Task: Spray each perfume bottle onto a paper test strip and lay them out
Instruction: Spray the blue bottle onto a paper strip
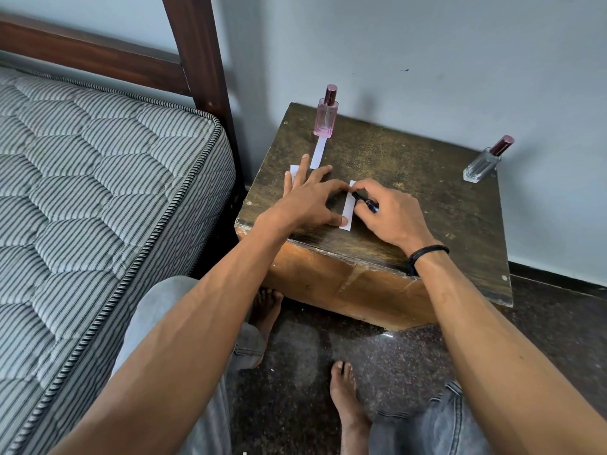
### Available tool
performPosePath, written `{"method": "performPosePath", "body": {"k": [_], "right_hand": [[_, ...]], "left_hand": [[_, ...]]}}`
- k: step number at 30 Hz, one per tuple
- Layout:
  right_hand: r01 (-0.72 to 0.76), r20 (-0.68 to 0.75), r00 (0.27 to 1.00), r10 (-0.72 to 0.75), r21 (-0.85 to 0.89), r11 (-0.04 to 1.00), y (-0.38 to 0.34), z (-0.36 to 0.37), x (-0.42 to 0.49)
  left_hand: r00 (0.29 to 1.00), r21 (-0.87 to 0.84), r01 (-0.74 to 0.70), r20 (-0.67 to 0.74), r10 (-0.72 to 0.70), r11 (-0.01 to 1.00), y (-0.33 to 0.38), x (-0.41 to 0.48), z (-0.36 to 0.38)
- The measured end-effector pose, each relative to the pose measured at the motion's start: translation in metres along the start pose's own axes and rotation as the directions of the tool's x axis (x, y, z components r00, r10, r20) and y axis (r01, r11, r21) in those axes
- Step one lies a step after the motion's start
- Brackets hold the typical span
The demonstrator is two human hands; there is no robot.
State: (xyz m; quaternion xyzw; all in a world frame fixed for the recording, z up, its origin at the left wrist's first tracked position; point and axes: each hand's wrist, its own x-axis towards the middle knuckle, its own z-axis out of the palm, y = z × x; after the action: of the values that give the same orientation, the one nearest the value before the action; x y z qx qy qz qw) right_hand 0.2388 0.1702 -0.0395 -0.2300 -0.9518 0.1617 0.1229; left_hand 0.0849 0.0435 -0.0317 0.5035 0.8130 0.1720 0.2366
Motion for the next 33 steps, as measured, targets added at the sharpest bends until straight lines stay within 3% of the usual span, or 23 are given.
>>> {"method": "performPosePath", "body": {"k": [33], "right_hand": [[0.03,-0.015,0.999,-0.032,-0.081,0.996,-0.0055,0.0031,0.0037]], "left_hand": [[0.999,-0.002,0.038,-0.002,-0.038,0.999,0.003,0.0013,-0.0017]]}}
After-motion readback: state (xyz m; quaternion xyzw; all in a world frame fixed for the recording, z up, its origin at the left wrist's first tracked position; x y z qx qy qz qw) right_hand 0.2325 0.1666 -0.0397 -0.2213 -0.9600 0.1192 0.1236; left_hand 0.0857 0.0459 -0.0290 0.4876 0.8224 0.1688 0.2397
